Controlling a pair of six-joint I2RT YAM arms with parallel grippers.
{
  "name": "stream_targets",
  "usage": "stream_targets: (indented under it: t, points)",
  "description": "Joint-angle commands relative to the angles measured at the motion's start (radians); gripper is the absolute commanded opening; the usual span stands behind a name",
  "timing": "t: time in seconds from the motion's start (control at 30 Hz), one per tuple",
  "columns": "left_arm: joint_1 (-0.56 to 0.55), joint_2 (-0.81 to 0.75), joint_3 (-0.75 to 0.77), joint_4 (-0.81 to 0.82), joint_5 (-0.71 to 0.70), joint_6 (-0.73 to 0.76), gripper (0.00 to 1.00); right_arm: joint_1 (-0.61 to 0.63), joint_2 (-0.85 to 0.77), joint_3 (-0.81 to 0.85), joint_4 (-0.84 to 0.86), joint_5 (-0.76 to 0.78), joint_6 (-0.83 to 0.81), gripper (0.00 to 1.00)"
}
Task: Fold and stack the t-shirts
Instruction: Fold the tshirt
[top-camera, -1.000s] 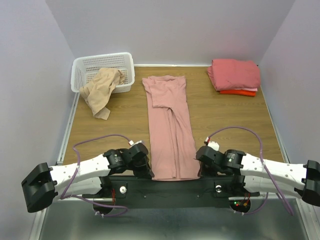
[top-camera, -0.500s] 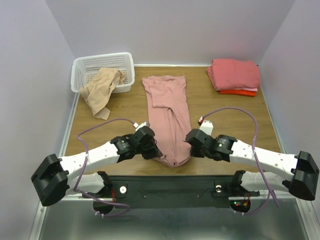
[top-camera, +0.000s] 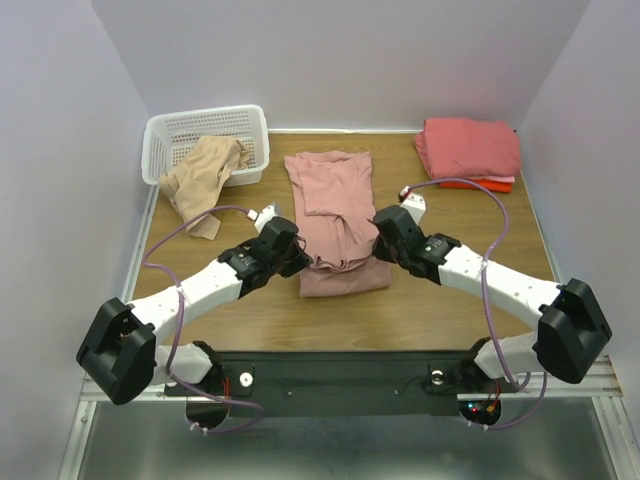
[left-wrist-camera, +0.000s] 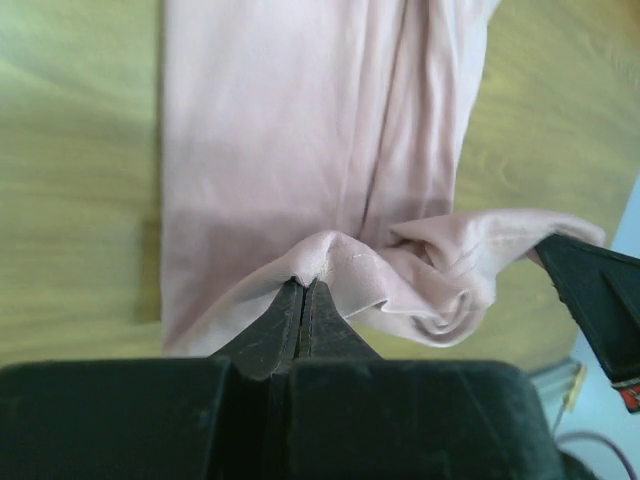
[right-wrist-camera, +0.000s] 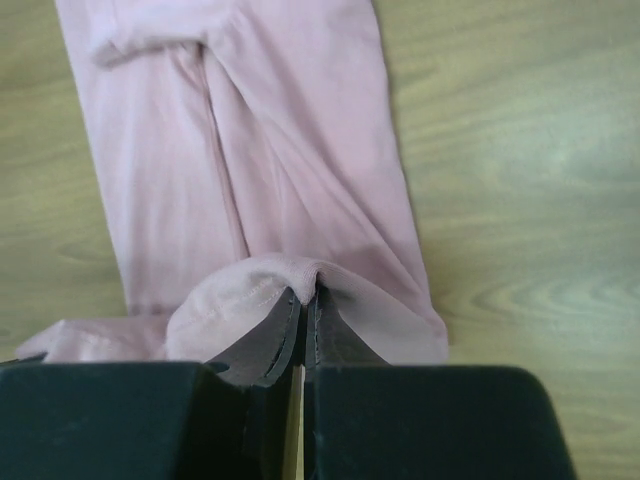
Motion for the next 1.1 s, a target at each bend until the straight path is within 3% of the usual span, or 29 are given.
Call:
stream_targets:
  t: [0.0,0.43,0.63,0.93,1.03,1.07]
  points:
    - [0.034,0.026,0.077,0.057,-0.066,0.091,0.00,-0.062,0.045,0.078,0.135,-0.028,-0.046,0.00]
    - [0.184,0.232,0.183,0.117,0.006,0.171,0.00,-0.214,0.275,0.239,0.196,-0.166,-0.116,0.00]
    - [0.216,0.338,0.241,0.119,0.075,0.195,0.00,-0.236,0.341,0.271,0.201,-0.186,-0.109,0.00]
    - [0.241,0.430,0.320,0.117,0.068,0.211,0.00,-0.285,0.430,0.308,0.210,-0.203,-0.090,0.00]
    - [0.246,0.467,0.346,0.109,0.063,0.218,0.00,-0.291,0.448,0.322,0.212,-0.219,-0.101,0.04]
    - [0.247,0.485,0.352,0.102,0.061,0.217,0.00,-0.291,0.453,0.327,0.212,-0.223,-0.104,0.09]
